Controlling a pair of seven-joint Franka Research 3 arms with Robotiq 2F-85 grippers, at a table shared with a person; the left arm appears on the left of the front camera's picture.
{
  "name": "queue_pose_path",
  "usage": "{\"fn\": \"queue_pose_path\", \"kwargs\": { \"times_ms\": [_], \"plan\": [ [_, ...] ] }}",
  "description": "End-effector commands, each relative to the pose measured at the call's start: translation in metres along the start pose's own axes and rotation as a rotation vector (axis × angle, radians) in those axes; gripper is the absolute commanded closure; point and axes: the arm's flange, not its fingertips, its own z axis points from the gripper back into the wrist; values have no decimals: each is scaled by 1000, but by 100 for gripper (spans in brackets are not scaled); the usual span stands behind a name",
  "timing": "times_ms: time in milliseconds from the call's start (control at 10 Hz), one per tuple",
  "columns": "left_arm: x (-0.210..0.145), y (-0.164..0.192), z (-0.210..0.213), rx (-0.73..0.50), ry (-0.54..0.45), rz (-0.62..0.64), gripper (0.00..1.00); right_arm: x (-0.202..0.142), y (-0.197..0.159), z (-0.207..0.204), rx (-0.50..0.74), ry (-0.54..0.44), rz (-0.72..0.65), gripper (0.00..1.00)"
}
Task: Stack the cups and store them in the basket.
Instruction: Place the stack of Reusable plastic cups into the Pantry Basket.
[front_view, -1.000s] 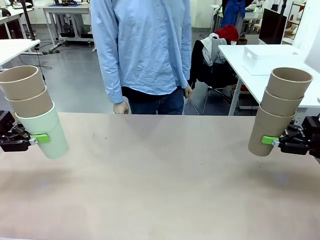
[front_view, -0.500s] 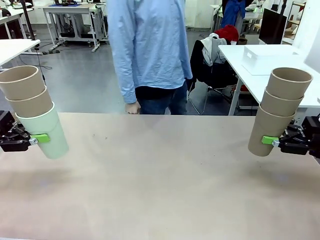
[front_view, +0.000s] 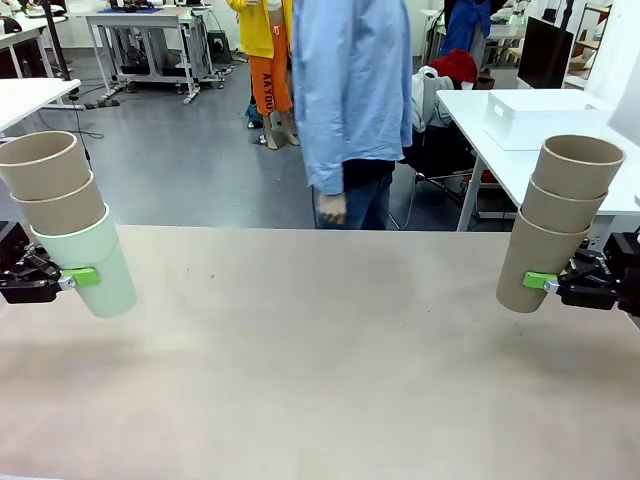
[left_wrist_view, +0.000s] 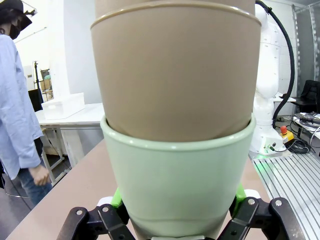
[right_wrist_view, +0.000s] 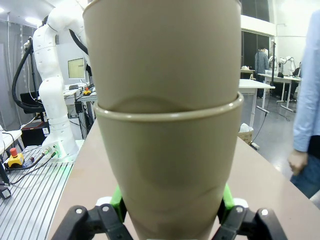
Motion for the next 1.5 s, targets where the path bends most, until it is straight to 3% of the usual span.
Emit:
{"fn": "queue_pose_path", "kwargs": {
  "times_ms": [0,1400],
  "plan": [
    [3,-1,0,-4,-8,-12,12,4,1,2,1,5,10,15],
    [3,-1,0,-4,-8,-12,12,4,1,2,1,5,10,15]
  ]
}}
